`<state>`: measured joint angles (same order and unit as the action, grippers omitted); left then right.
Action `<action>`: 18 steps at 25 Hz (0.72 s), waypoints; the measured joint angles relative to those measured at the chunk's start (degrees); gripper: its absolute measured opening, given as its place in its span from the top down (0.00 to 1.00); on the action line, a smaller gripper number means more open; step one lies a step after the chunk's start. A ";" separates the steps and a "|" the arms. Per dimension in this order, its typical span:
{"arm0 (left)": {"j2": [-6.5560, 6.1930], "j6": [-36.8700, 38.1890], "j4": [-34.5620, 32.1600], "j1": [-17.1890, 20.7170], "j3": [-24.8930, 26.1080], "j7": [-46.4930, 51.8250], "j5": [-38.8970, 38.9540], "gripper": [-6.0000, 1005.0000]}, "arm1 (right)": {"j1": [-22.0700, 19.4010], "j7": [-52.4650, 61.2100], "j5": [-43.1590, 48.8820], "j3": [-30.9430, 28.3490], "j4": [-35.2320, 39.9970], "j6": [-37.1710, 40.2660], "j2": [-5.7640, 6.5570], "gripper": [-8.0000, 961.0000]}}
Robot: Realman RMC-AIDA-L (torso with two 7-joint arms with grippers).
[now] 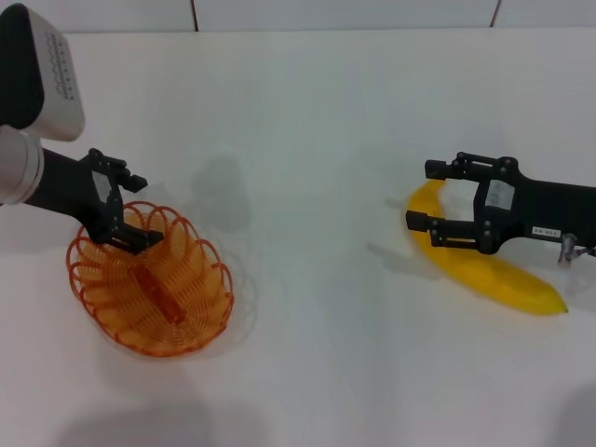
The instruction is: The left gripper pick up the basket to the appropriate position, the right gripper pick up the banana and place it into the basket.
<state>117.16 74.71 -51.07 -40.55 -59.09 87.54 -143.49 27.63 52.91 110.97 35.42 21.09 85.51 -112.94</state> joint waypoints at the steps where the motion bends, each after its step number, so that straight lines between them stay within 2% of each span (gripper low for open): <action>1: 0.00 -0.01 0.00 0.03 -0.24 0.02 0.08 0.17 | 0.00 0.00 -0.02 0.00 0.00 0.00 0.00 0.18; 8: 0.00 -0.20 -0.11 -0.11 -1.62 0.87 0.45 0.24 | -0.04 0.00 -0.06 0.00 0.00 0.00 0.00 0.18; 14: 0.00 -0.19 -0.11 -0.15 -2.21 1.62 -0.03 0.36 | -0.02 0.00 -0.04 0.00 0.00 0.00 0.00 0.18; 18: 0.00 -0.18 -0.11 -0.10 -2.25 1.65 -0.08 0.54 | -0.08 0.00 -0.06 0.00 0.00 0.00 0.00 0.18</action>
<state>117.16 74.52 -51.18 -40.65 -61.34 89.19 -143.57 27.56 52.91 110.91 35.42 21.10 85.52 -112.93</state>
